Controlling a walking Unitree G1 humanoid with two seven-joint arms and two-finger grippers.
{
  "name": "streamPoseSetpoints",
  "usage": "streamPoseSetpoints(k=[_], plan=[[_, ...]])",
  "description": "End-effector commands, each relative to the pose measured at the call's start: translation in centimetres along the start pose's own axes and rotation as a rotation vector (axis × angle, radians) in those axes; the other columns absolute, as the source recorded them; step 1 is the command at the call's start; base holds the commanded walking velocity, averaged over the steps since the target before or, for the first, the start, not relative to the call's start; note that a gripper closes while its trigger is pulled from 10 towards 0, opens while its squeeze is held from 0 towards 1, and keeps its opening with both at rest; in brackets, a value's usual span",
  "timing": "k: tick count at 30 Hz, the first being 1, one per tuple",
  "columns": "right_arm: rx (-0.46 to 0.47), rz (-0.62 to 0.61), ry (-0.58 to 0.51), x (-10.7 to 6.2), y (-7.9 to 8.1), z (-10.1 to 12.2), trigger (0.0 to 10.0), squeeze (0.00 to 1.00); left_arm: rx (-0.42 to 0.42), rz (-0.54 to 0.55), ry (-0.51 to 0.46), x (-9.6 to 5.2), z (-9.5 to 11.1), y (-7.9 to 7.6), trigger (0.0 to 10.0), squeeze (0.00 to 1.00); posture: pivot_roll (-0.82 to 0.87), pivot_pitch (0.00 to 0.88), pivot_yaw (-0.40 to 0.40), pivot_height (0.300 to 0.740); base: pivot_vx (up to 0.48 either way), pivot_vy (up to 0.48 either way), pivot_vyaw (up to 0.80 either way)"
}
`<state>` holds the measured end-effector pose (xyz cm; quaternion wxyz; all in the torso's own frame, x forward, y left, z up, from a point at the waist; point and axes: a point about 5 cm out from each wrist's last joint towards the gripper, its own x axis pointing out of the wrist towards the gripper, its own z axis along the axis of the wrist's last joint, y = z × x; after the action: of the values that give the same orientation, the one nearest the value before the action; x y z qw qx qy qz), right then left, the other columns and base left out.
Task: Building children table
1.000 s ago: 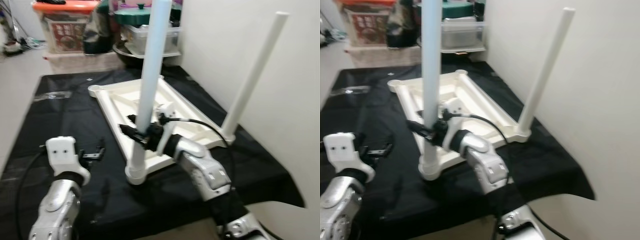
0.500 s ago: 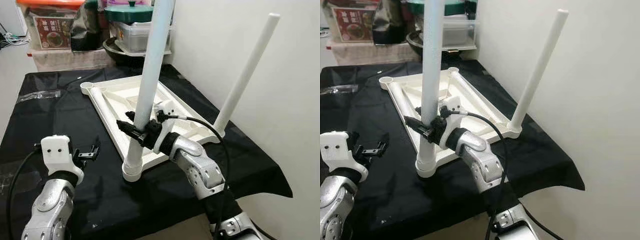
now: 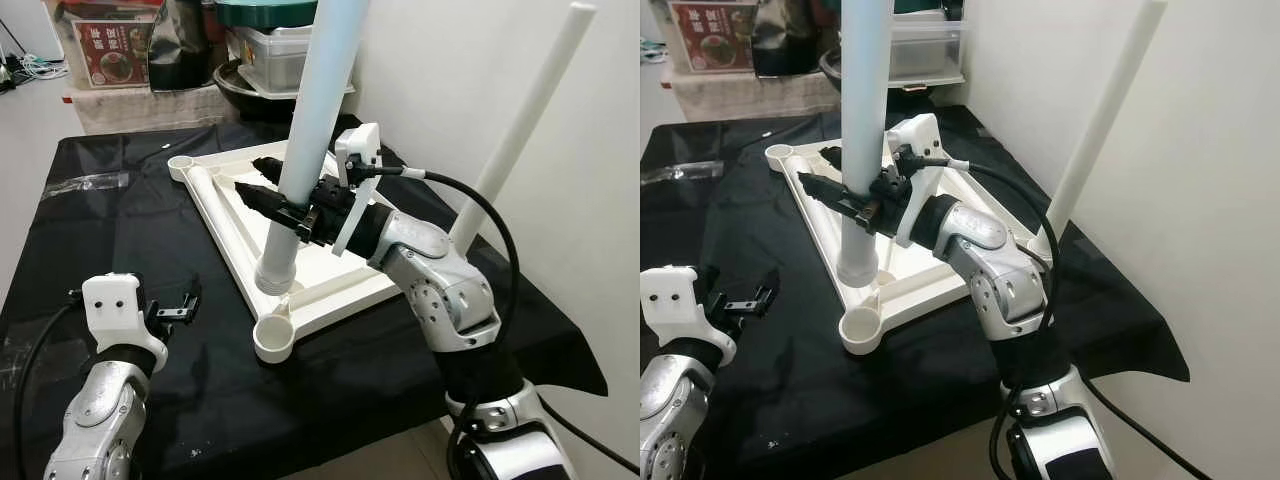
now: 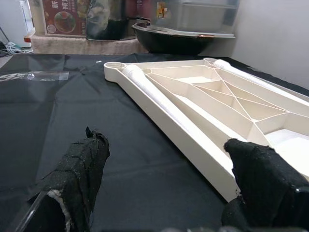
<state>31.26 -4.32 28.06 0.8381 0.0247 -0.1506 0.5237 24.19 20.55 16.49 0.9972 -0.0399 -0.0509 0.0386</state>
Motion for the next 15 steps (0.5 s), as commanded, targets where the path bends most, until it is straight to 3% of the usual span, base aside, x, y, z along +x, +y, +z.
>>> streamPoseSetpoints(k=[1, 7, 13, 15], plan=[[0.025, -0.02, -0.022, -0.1, -0.1, 0.4, 10.0, 0.0, 0.008, 0.002, 0.013, 0.0, -0.3, 0.1, 10.0, 0.0, 0.11, 0.0, -0.085, 0.74, 0.0, 0.0, 0.0], [0.106, -0.066, 0.002, -0.2, -0.5, -0.4, 10.0, 0.0, -0.015, -0.003, 0.017, -0.1, -0.3, 0.2, 10.0, 0.0, 0.11, 0.0, -0.085, 0.74, 0.0, 0.0, 0.0], [0.145, -0.156, 0.024, 0.0, -1.1, -1.8, 10.0, 0.0, -0.023, 0.001, -0.002, -0.5, 0.0, 0.5, 10.0, 0.0, 0.13, 0.0, -0.096, 0.74, 0.0, 0.48, 0.0], [0.128, -0.158, 0.023, 0.1, -0.9, -1.8, 10.0, 0.0, -0.015, -0.006, -0.003, -0.5, 0.1, 0.3, 10.0, 0.0, 0.13, 0.0, -0.096, 0.74, 0.0, 0.0, 0.0]])
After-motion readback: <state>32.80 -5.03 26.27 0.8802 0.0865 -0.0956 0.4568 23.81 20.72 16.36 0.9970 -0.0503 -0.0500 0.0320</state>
